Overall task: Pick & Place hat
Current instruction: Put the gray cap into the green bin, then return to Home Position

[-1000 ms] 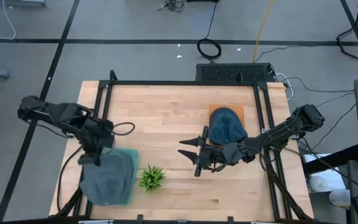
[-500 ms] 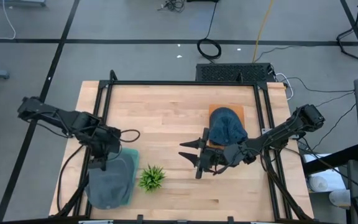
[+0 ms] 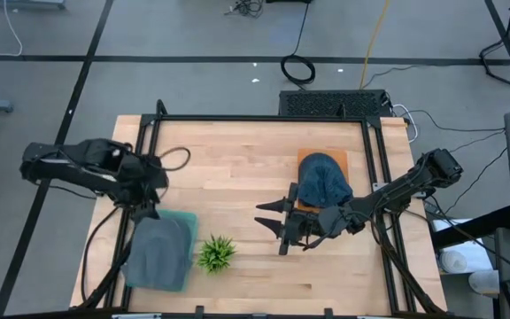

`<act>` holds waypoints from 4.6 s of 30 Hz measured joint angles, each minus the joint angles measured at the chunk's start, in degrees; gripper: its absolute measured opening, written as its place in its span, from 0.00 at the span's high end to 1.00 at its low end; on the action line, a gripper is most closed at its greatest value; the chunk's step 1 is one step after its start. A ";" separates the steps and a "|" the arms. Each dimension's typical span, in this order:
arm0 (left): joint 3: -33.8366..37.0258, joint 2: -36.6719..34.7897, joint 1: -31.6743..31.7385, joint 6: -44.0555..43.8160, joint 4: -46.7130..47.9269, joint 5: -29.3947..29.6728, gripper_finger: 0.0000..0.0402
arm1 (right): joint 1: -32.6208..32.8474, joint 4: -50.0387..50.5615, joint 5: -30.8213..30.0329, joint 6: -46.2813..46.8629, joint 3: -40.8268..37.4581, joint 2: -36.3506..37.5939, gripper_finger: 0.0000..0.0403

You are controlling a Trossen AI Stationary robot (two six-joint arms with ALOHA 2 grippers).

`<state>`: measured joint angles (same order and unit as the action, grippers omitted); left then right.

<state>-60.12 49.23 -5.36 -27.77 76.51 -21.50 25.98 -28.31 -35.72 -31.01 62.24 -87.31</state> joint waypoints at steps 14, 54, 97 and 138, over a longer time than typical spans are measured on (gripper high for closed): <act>7.48 -1.16 -9.68 -21.95 -0.84 -3.33 0.24 | 0.00 1.71 -0.01 1.80 -0.02 0.00 0.65; 30.56 -0.38 -20.52 -19.29 -43.31 6.13 0.49 | -0.15 1.62 -0.01 1.84 -0.02 0.00 0.65; 38.01 -30.14 -17.23 26.21 -67.49 41.14 0.49 | 2.11 -39.60 5.80 20.08 -33.97 2.62 0.65; 50.27 -47.26 -17.21 30.64 -69.40 42.05 0.46 | -8.41 16.85 26.61 28.73 -48.65 69.83 0.65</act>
<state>-9.85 1.97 -22.58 2.87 7.10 20.56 17.56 -11.46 -9.11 -2.28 13.58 -17.48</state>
